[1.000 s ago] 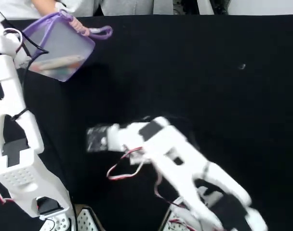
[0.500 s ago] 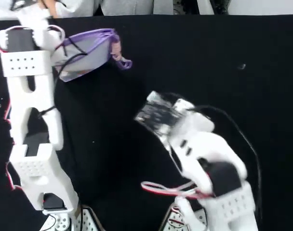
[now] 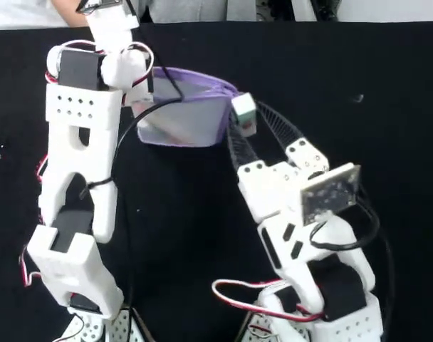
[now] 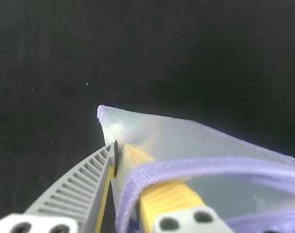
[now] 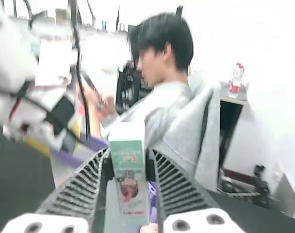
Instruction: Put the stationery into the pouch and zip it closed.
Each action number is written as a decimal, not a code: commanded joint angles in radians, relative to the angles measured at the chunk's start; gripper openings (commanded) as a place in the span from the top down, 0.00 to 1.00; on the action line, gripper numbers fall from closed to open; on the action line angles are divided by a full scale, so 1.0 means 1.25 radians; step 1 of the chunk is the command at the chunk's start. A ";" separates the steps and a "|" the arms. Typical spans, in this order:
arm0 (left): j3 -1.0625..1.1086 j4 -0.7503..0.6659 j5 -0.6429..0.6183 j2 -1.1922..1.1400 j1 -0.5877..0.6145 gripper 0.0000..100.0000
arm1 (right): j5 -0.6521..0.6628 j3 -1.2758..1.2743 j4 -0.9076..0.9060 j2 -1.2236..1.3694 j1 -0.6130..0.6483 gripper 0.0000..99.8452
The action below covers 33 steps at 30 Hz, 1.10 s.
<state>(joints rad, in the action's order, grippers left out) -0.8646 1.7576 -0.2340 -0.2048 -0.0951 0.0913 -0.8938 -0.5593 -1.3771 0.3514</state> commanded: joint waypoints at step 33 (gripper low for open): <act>0.051 -0.018 -0.011 -0.086 0.023 0.97 | -0.319 -0.068 0.713 0.460 0.077 0.99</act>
<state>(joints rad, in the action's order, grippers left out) -0.8201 1.7407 -0.2325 -0.2877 -0.0783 -0.2969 -1.0579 0.3061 -0.8309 0.4327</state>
